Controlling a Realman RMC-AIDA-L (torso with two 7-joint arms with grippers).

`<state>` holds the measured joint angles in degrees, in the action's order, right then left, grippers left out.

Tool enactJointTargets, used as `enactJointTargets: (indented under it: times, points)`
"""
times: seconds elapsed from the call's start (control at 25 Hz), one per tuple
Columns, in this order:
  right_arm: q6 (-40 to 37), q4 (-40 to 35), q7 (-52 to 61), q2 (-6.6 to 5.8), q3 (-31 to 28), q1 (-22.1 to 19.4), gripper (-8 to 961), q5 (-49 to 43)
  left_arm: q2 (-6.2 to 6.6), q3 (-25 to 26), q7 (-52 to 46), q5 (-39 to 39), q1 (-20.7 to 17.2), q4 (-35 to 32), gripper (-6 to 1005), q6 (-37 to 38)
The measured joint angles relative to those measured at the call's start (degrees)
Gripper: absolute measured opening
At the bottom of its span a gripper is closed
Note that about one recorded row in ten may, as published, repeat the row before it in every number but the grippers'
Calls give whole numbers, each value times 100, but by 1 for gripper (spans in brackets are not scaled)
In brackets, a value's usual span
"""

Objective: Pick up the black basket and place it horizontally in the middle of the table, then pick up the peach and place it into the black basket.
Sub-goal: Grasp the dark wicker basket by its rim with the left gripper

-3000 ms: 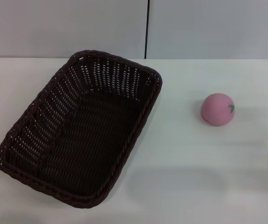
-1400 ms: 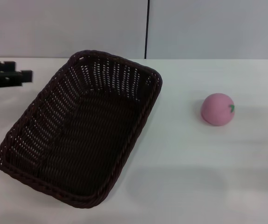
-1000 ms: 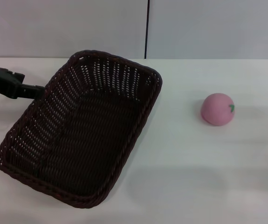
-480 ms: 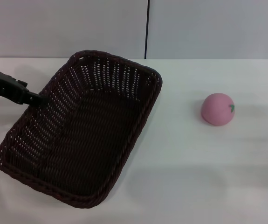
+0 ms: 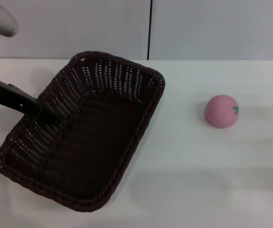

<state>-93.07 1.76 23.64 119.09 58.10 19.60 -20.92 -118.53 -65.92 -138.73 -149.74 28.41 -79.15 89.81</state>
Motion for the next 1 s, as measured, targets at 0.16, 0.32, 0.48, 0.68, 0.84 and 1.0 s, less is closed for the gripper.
enactJointTargets:
  times: [0.16,0.32,0.48,0.68,0.84,1.0]
  points:
    - [0,12,0,0,0,-6,735,0,-1,-49,-36,-49,86,120,787,-39]
    - [0,21,0,0,0,-9,735,0,2,-141,-43,-168,147,230,783,-100]
    - [3,23,0,0,0,-20,735,0,0,-269,-83,-446,247,350,779,-125]
    - [7,22,0,3,0,-19,734,-3,-4,-401,-67,-537,237,329,545,-159]
    - [8,24,0,9,0,-20,734,-4,-5,-405,-2,-536,234,286,435,-172]
    - [7,32,0,15,0,-32,736,-4,-4,-417,187,-510,250,162,338,-117]
